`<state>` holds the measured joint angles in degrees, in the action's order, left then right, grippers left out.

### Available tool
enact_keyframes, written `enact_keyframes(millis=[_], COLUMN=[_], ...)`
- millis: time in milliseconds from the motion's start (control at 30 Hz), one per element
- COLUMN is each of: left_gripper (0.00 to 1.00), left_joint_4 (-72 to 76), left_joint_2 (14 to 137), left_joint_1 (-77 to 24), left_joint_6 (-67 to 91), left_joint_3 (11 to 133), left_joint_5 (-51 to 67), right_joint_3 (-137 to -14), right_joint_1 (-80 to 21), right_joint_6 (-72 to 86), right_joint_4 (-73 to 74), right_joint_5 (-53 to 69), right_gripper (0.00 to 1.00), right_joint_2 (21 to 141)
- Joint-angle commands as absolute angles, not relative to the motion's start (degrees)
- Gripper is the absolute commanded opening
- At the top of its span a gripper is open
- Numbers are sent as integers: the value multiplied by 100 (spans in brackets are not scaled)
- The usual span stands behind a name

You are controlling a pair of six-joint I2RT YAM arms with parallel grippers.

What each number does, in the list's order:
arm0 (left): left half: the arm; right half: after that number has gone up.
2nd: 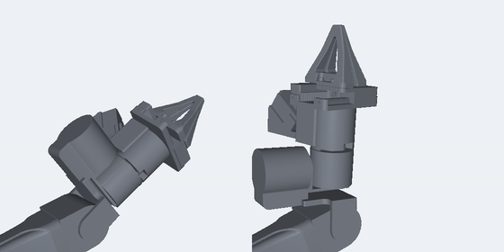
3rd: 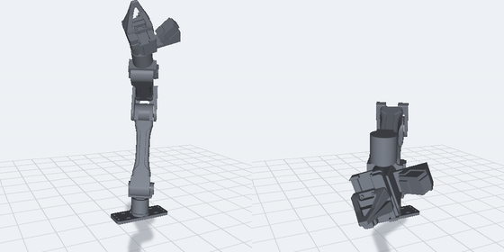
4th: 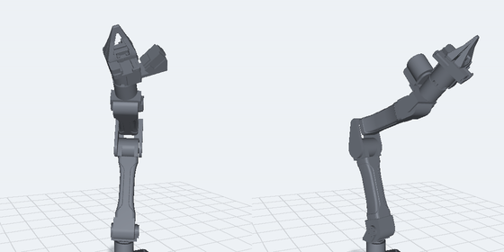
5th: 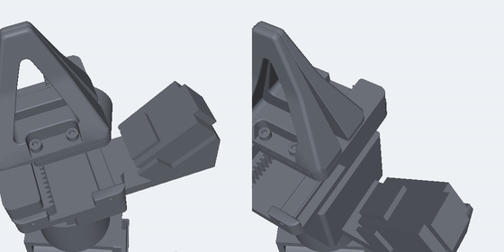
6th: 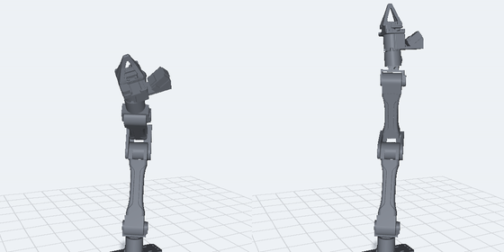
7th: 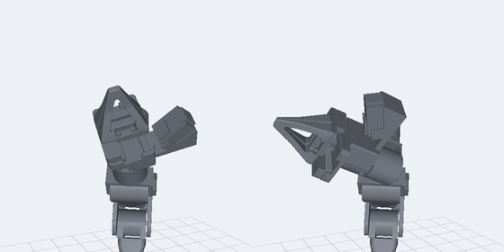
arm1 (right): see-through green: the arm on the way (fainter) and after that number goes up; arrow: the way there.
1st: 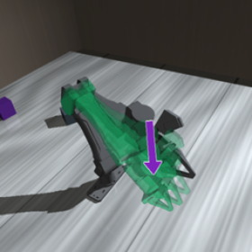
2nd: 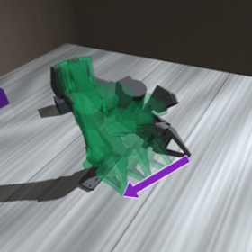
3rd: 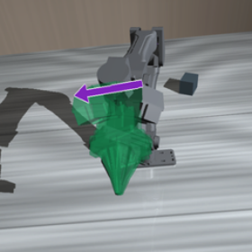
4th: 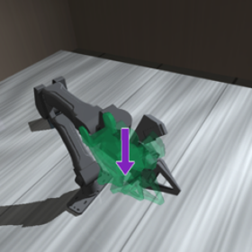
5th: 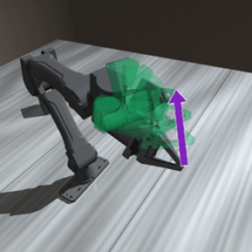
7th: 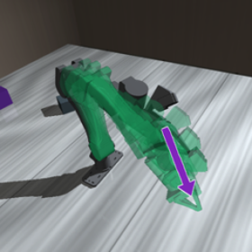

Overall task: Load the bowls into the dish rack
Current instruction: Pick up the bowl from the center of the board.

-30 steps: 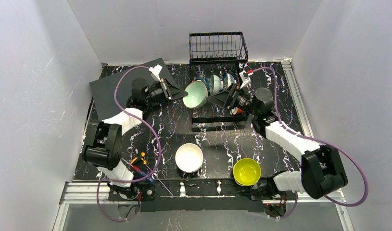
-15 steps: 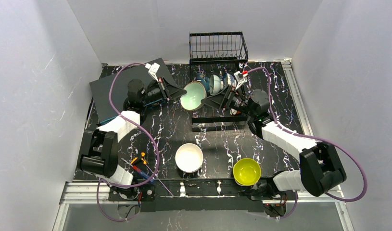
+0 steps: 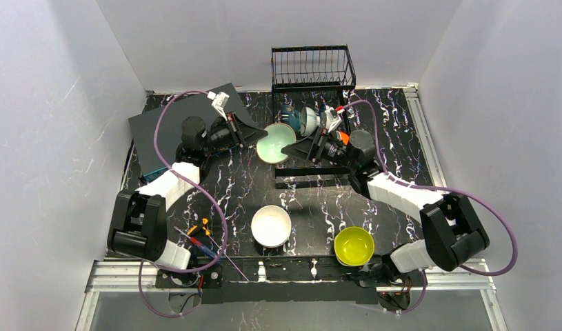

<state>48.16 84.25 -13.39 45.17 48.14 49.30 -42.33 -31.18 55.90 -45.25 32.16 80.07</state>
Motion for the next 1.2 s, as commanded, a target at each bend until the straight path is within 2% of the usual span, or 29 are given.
enact_keyframes(millis=[0,133,300,800,967,1167], left_gripper=[0,0,0,0,0,0], left_joint_4=[5221,5220,5227,5449,5445,5255], left_joint_2=[7958,7889,7808,7860,7913,7948], left_joint_1=[-1386,-1388,-1388,-1389,-1387,-1388], left_joint_6=[4522,4444,4309,4413,4428,4333], left_joint_3=[4801,4765,4746,4681,4667,4689], left_joint_5=[4934,4911,4958,4932,4888,4782], right_joint_3=[-4353,-4255,-4332,-3961,-3922,-4009], right_joint_1=[-3211,-3209,-3215,-3354,-3363,-3383], right_joint_6=[5651,5434,5212,6575,6571,6645], right_joint_4=[-4941,-4333,-3886,-6807,-7067,-7125], right_joint_5=[3166,2621,2530,3146,3146,3224], right_gripper=[99,99,99,99,99,89], right_joint_2=[7992,7759,7699,8440,8252,8137])
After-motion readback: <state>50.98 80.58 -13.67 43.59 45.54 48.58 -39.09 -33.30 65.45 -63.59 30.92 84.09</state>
